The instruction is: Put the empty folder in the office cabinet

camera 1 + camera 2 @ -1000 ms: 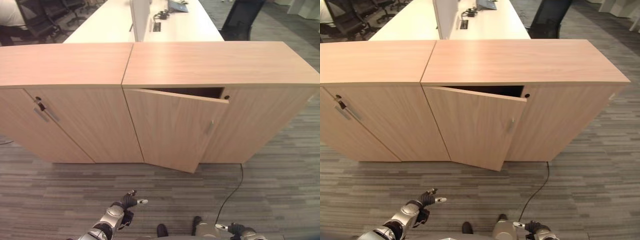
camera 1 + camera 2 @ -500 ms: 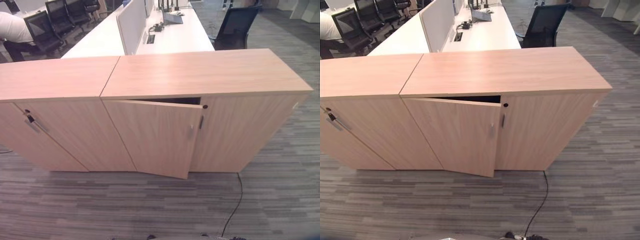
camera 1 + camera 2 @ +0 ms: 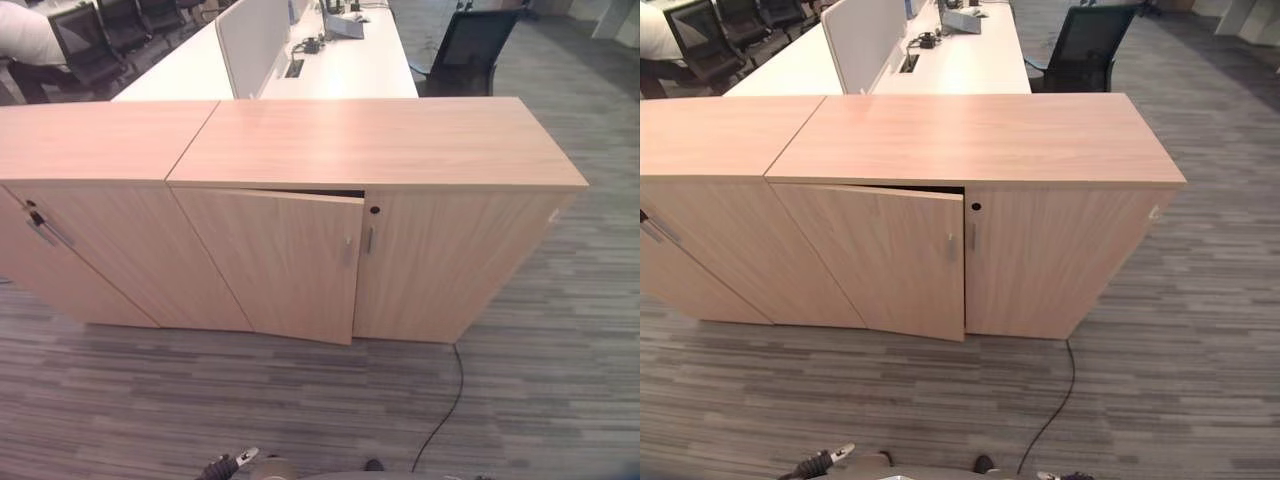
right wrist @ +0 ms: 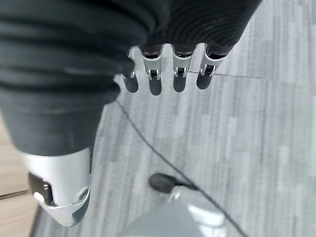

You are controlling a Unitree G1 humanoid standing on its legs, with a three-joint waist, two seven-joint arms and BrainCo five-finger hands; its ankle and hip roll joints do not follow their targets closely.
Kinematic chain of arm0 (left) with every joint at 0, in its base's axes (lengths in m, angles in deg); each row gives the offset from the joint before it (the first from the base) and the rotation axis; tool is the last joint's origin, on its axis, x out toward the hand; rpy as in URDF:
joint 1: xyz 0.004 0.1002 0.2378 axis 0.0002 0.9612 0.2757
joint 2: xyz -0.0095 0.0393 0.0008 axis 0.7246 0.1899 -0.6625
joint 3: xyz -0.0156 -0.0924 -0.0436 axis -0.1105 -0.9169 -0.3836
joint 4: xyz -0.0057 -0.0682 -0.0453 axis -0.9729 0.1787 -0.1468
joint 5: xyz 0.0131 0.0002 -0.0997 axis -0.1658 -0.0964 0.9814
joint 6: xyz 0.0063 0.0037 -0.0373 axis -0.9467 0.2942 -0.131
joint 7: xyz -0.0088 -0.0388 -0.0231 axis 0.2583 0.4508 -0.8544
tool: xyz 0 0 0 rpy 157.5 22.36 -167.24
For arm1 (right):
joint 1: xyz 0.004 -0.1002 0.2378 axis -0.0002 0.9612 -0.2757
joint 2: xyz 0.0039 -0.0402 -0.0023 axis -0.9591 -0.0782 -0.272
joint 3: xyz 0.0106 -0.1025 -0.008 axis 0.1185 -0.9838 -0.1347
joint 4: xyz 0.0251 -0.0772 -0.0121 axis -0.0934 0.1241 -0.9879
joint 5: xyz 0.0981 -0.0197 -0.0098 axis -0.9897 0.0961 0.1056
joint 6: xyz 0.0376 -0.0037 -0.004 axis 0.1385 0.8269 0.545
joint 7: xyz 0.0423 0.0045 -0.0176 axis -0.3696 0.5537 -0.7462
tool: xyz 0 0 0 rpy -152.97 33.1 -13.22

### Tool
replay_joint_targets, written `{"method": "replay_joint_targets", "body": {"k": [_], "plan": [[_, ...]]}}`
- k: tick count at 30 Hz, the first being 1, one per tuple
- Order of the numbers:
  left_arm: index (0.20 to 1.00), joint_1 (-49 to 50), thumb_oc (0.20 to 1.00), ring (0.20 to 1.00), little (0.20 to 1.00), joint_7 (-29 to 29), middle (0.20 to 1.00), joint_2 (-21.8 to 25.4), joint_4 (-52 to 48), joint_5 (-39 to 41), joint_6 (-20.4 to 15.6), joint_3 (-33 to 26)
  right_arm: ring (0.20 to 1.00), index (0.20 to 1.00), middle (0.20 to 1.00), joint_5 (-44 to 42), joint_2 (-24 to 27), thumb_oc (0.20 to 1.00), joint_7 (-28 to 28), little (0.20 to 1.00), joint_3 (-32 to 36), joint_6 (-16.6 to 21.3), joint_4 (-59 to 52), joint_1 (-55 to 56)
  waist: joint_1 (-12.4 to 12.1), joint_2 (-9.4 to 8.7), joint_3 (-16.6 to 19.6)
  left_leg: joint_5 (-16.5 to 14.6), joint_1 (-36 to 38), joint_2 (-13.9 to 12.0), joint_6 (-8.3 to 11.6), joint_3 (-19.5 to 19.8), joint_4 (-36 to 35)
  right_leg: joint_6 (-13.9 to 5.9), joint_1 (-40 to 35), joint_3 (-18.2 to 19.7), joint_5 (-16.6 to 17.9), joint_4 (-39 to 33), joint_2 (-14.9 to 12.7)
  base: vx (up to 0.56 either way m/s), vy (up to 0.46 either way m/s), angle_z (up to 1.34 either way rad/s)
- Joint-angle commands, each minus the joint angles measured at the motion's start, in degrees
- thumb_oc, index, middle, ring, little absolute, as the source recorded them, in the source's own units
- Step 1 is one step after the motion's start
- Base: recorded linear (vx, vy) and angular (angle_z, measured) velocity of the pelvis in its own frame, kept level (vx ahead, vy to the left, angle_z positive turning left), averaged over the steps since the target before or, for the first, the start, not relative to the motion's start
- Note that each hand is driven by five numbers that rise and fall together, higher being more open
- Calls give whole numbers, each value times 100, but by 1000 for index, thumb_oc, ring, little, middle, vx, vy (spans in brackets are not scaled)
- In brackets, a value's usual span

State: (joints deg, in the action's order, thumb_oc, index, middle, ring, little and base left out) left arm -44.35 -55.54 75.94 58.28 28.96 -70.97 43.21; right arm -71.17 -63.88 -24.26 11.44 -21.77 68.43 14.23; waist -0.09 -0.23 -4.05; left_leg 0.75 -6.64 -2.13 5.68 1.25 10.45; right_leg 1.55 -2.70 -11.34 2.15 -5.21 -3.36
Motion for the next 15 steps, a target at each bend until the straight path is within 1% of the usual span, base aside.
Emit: {"method": "replay_joint_targets", "body": {"k": [1,2,4,7,11,15], "plan": [[1000,-209,1000,1000,1000,-169,1000,-147,112,-93,-176,101,1000,1000,1000,-147,-17,1000,-70,1000,-40,61,293,-261,65,0,-25,-495,345,202,-430,-150,-402,-493,37,41,-454,286,28,40,62,2],[1000,-221,1000,1000,1000,-187,1000,-157,112,-122,-183,164,1000,1000,1000,-208,-3,1000,-81,1000,17,74,296,-255,98,26,10,-442,421,227,-441,-137,-533,-499,29,16,-442,275,28,23,43,-6],[1000,-245,1000,1000,1000,-197,1000,-161,23,-240,-198,338,1000,1000,1000,-325,-16,1000,-90,1000,71,75,281,-249,139,72,110,-294,581,189,-426,-240,-962,-525,21,13,-399,200,34,50,80,-3],[1000,-233,1000,1000,1000,-248,1000,-164,9,-731,-204,625,1000,1000,1000,-309,-31,1000,-57,1000,45,93,248,-217,176,161,267,-157,857,253,-459,-167,-1545,-565,-42,29,-352,45,75,64,75,-3],[1000,-171,1000,1000,1000,-281,1000,-184,58,-833,-177,657,1000,1000,1000,-277,-46,1000,0,1000,52,60,289,-181,197,221,370,-224,900,267,-440,-183,-1545,-615,-109,-11,-378,21,36,25,60,-1],[1000,-97,1000,1000,1000,-319,1000,-152,209,-931,-147,586,1000,1000,1000,-231,-8,1000,43,1000,53,43,333,-181,159,202,383,-253,964,253,-431,-174,-1545,-640,-209,-3,-402,21,1,16,25,5]]}}
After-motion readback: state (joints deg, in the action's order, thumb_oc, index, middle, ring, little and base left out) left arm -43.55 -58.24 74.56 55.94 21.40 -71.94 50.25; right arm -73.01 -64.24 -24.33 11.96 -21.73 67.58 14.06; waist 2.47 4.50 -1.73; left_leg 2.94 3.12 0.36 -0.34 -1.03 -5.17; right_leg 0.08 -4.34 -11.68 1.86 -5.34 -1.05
